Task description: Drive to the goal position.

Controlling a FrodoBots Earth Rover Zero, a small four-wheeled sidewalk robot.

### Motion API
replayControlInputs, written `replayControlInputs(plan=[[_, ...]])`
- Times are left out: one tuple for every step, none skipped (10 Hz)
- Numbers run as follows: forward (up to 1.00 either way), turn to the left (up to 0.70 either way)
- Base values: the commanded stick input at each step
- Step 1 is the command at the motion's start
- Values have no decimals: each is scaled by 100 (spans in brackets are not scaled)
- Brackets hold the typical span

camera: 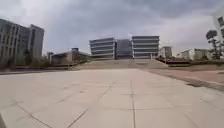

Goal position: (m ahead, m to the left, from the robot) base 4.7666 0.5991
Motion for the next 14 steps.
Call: replayControlInputs(plan=[[70,0],[70,0],[70,0],[70,0],[70,0],[70,0],[70,0],[70,0],[70,0],[70,0],[70,0],[70,0],[70,0],[70,0]])
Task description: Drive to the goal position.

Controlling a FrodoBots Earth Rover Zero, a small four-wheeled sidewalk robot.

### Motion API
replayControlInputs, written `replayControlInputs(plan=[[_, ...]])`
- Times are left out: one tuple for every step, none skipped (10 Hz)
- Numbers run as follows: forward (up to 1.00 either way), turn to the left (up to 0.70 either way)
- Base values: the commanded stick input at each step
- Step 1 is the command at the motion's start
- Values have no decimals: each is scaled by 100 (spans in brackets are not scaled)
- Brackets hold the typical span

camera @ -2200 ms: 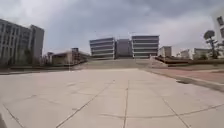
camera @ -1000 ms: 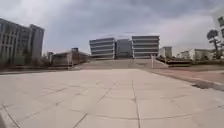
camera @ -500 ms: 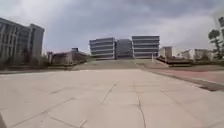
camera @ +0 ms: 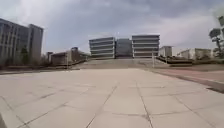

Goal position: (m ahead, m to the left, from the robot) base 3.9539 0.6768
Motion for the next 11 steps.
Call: replayControlInputs(plan=[[70,0],[70,0],[70,0],[70,0],[70,0],[70,0],[70,0],[70,0],[70,0],[70,0],[70,0]])
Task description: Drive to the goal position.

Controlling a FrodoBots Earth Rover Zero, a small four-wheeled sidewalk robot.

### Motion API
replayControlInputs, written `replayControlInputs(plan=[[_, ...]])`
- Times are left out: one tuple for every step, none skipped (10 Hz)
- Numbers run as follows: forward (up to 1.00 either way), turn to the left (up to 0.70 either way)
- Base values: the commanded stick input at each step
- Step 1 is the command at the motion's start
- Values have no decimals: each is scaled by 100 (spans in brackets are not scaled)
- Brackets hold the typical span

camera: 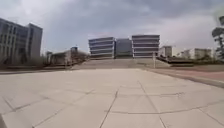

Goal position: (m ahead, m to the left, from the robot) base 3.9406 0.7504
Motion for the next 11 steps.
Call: replayControlInputs(plan=[[70,0],[70,0],[70,0],[70,0],[70,0],[70,0],[70,0],[70,0],[70,0],[70,0],[70,0]])
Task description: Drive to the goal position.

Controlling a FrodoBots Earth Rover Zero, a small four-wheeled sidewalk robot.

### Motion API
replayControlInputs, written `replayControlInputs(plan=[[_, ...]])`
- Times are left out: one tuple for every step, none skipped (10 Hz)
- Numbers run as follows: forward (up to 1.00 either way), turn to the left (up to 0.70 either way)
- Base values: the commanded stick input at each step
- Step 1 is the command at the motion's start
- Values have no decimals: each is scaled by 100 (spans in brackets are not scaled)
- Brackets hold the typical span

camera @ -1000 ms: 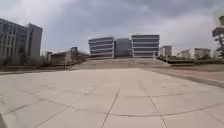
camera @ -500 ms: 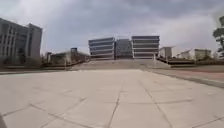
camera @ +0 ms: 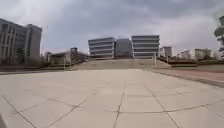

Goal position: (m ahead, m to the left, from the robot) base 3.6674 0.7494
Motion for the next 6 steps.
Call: replayControlInputs(plan=[[70,0],[70,0],[70,0],[70,0],[70,0],[70,0]])
